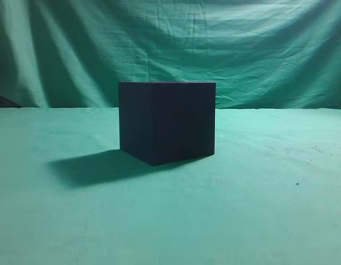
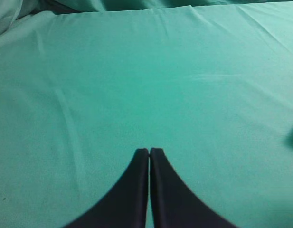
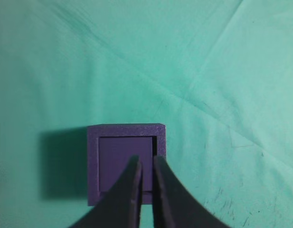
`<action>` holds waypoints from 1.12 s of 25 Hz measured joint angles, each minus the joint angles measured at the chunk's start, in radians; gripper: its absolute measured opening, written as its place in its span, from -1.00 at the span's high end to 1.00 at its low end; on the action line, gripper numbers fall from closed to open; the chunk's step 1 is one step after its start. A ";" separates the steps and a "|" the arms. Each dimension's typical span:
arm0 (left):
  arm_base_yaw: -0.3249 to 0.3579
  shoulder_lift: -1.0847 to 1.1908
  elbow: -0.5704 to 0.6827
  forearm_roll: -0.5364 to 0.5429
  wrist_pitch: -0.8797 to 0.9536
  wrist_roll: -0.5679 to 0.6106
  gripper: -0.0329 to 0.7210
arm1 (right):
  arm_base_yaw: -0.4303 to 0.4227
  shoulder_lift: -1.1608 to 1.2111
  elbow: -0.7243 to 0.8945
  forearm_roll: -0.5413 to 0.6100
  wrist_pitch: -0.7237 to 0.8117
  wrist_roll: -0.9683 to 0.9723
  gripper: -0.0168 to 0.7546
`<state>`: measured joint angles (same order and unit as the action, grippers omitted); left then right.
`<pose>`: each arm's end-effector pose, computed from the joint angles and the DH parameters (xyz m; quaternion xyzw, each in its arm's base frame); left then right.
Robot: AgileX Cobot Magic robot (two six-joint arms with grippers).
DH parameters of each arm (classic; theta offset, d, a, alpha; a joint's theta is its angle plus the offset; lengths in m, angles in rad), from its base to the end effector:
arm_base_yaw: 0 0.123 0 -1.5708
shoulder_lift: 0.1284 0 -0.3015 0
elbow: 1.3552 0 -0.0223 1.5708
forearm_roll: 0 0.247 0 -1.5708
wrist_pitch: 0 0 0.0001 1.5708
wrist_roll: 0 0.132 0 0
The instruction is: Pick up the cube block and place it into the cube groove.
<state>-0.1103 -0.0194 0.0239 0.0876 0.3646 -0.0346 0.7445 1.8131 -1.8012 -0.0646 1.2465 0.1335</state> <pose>0.0714 -0.0038 0.1618 0.0535 0.7972 -0.0065 0.6013 0.3034 0.2685 0.3235 -0.2985 0.9330 0.0553 0.1932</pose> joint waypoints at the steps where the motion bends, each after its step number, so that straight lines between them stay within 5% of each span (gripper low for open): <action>1: 0.000 0.000 0.000 0.000 0.000 0.000 0.91 | 0.000 -0.019 0.000 0.002 0.000 0.000 0.96; 9: 0.000 0.000 0.000 0.000 0.000 0.000 0.91 | 0.000 -0.282 0.071 0.004 0.004 0.009 0.96; 15: 0.000 0.000 0.000 0.000 0.000 0.000 0.91 | 0.000 -0.509 0.374 0.030 -0.009 0.027 0.96; 28: 0.000 0.000 0.000 0.000 0.000 0.000 0.91 | 0.000 -1.088 0.919 0.084 -0.289 0.017 0.96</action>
<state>-0.1103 -0.0194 0.0239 0.0876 0.3646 -0.0346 0.7445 0.7248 -0.8822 0.0196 0.9572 0.1502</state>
